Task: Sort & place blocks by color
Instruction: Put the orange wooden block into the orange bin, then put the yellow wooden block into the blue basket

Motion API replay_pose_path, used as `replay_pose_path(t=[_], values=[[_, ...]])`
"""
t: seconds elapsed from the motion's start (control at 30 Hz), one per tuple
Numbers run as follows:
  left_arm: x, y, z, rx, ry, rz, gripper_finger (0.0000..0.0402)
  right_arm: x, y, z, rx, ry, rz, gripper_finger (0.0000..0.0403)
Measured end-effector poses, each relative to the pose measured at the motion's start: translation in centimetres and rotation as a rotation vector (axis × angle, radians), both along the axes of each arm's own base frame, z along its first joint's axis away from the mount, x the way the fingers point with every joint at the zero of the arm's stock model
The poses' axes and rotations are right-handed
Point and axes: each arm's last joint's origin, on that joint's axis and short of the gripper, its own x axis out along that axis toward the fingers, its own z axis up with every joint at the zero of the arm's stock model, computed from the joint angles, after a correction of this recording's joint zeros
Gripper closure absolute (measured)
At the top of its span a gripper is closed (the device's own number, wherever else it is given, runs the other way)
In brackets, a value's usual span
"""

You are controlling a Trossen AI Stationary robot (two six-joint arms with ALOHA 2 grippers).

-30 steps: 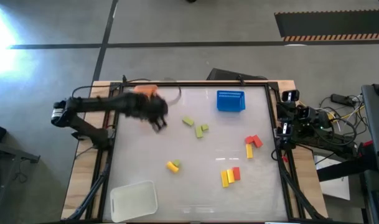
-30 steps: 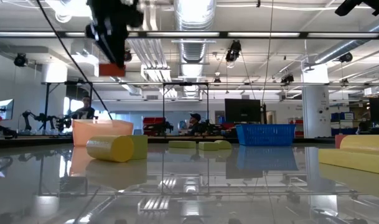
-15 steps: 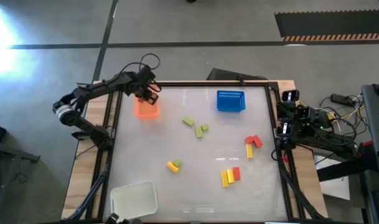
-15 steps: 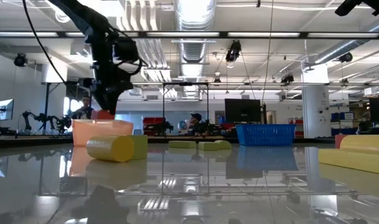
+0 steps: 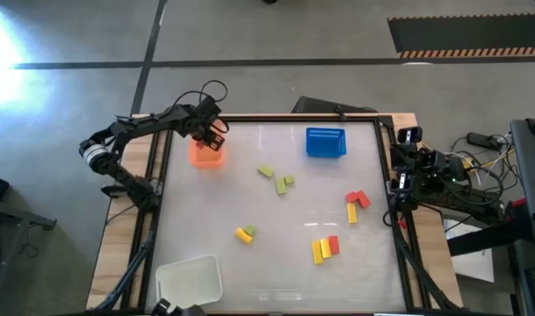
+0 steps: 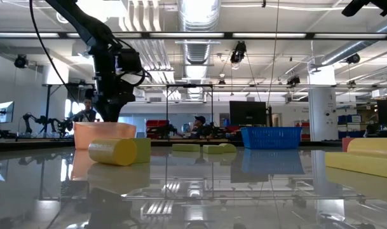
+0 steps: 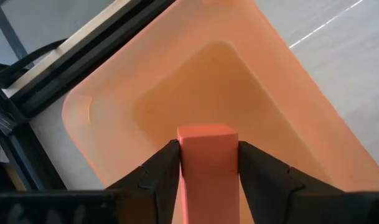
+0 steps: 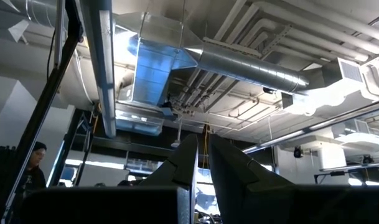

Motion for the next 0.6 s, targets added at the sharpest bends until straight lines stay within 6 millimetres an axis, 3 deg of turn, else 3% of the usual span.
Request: replay_pose_path(t=[0.6], values=[[0.16,-0.11,0.27,-0.024,-0.033,-0.010,0.0258,0.00,0.00,-0.01,0.016,-0.001,0.017,0.0371]])
